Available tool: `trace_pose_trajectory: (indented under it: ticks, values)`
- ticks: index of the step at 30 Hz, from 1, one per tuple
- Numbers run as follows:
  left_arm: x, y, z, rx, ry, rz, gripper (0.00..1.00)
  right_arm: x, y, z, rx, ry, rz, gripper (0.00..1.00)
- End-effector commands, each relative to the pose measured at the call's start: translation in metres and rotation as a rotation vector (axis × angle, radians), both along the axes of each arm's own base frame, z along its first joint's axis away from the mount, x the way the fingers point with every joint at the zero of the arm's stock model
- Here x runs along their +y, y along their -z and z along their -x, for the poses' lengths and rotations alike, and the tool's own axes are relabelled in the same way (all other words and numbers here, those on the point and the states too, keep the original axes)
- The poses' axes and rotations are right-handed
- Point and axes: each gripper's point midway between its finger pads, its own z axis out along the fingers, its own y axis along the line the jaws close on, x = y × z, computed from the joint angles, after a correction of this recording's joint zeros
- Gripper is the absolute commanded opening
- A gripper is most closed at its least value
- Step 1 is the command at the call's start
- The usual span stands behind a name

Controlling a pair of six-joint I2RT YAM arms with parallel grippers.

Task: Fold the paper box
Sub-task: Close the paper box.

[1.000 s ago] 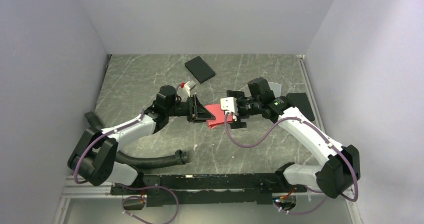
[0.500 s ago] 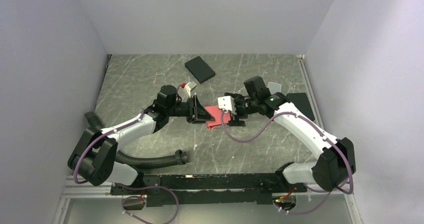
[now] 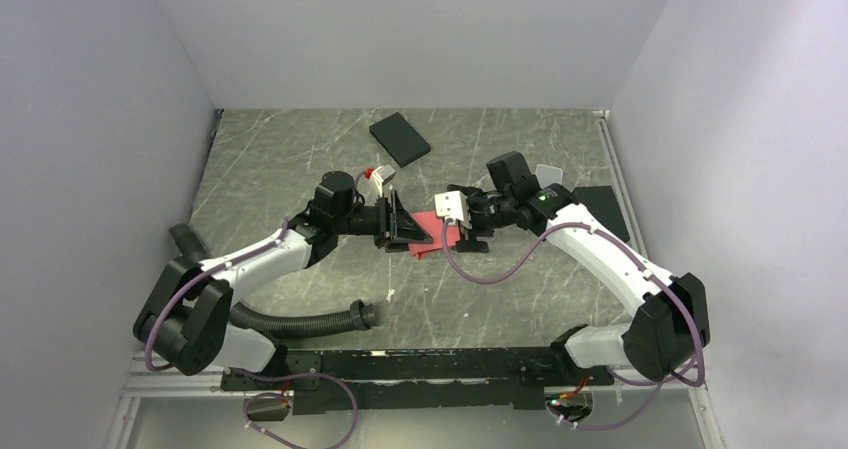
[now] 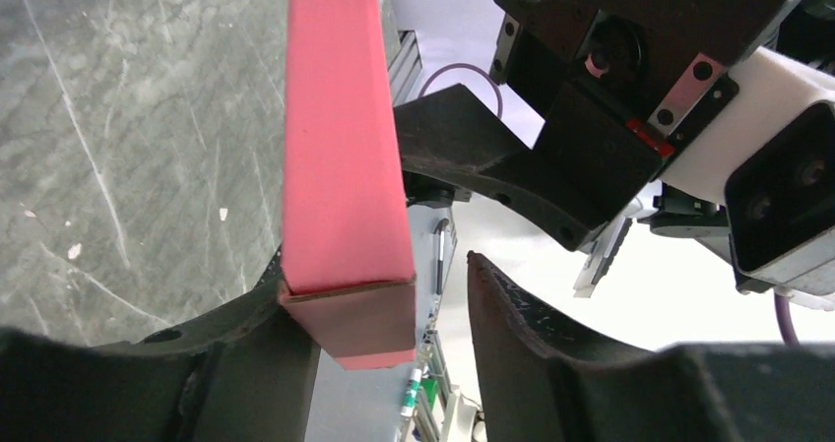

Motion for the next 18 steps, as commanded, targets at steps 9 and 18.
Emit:
trace_pose_trajectory:
  ticks: [9, 18]
  values:
    - [0.016, -0.029, 0.001, -0.139, -0.076, 0.023, 0.69, 0.014, -0.016, -0.005, -0.050, -0.016, -0.095, 0.54]
    - [0.058, -0.035, -0.003, -0.369, -0.287, -0.112, 0.73, 0.018, -0.018, -0.003, -0.011, -0.005, -0.127, 0.54]
